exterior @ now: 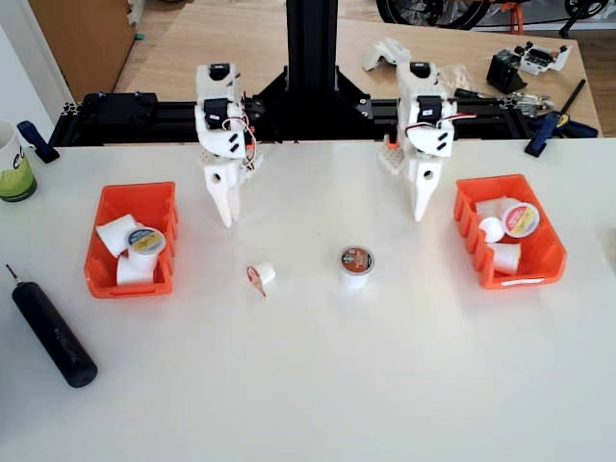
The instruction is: Sort the coffee pods, blue into left, red into right
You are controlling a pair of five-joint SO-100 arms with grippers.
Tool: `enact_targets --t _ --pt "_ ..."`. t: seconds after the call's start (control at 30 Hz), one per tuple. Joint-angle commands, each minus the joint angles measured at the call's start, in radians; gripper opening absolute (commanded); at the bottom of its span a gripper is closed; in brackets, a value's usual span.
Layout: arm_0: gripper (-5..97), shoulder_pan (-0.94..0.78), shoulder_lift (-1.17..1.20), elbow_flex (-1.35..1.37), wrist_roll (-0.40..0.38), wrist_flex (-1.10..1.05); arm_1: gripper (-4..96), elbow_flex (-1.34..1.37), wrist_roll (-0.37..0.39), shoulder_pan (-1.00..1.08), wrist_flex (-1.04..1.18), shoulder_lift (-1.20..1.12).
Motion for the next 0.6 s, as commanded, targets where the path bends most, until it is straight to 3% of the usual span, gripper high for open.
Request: enact_targets --t 0.0,0.57 --pt "15 -0.006 -0.003 0.04 -0.008 0.032 5.6 0.025 0.011 -0.008 0.015 0.043" --pt "15 -0.006 -0.003 0.04 -0.008 0.032 15.5 0.025 0.011 -0.008 0.015 0.043"
